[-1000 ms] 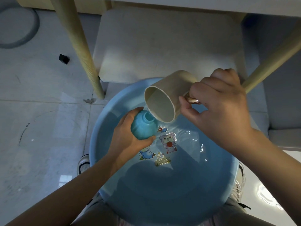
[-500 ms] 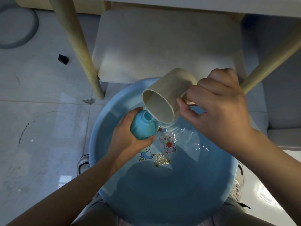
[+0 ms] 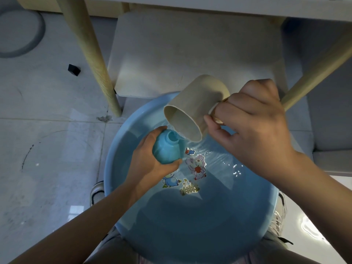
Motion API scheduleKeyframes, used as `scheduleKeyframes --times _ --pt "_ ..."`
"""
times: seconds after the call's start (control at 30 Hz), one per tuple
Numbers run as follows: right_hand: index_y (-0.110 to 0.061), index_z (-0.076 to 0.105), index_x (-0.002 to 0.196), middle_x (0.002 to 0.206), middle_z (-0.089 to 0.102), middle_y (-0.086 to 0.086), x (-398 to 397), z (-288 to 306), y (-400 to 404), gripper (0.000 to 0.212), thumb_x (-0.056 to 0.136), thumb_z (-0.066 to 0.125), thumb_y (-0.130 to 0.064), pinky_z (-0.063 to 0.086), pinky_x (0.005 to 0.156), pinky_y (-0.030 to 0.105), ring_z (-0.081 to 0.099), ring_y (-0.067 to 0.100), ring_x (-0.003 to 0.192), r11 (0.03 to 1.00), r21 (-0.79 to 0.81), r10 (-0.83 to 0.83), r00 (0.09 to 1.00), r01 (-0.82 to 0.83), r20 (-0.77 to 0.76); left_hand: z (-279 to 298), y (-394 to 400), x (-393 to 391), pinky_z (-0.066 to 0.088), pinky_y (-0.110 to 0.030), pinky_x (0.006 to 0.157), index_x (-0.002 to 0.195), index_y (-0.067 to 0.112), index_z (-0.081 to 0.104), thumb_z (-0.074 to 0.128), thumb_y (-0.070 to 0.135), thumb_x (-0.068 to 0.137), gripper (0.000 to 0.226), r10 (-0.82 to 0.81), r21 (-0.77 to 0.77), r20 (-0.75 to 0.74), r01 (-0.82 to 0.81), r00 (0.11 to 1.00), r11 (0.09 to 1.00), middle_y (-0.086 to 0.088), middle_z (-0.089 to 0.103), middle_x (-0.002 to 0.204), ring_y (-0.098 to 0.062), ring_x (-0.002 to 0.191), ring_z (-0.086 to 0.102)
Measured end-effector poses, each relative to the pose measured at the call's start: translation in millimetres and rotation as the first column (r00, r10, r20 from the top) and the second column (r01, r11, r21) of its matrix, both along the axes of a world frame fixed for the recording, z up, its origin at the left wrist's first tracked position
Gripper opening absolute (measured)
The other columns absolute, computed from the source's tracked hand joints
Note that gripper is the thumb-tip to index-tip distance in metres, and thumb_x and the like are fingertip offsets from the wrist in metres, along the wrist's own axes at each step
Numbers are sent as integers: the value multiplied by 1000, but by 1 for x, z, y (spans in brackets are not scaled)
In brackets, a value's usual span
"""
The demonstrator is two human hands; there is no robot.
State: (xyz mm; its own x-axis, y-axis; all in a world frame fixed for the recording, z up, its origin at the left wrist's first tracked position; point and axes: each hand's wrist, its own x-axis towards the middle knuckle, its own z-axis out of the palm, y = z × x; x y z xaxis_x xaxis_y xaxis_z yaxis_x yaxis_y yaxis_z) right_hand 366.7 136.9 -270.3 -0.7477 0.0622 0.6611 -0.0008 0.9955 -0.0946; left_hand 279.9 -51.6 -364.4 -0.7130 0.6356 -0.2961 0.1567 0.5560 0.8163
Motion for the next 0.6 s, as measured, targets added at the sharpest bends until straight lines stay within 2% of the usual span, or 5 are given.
scheduleKeyframes --times 0.2,0.4,0.53,0.6 --pt "-6 56 56 54 52 6 0 0 -1 27 83 63 -6 31 69 32 39 23 67 1000 -2 -1 1000 1 -3 3 0 1 40 1 76 109 55 38 86 27 61 74 13 7 6 -13 1000 1000 20 55 115 5 104 52" --pt "-6 54 55 53 50 6 1 0 -1 28 81 65 -6 30 68 32 38 21 67 999 -32 -24 1000 24 1 1 -1 0 44 -8 80 124 44 42 86 26 61 79 14 -1 7 -14 1000 1000 18 56 118 -3 107 54" --pt "-7 52 58 54 48 3 4 -3 3 27 81 65 -14 29 66 30 40 22 64 981 -160 -95 993 107 76 1 -3 0 48 -18 88 129 38 45 86 25 61 81 20 1 2 -20 1000 1000 17 57 119 -5 109 54" --pt "-9 50 59 54 44 -1 5 -5 5 28 81 63 -19 25 61 25 40 20 59 934 -292 -166 973 208 163 1 -4 0 47 -13 85 129 38 45 86 26 61 80 31 -5 -1 -31 1000 1000 18 57 118 -4 108 54"
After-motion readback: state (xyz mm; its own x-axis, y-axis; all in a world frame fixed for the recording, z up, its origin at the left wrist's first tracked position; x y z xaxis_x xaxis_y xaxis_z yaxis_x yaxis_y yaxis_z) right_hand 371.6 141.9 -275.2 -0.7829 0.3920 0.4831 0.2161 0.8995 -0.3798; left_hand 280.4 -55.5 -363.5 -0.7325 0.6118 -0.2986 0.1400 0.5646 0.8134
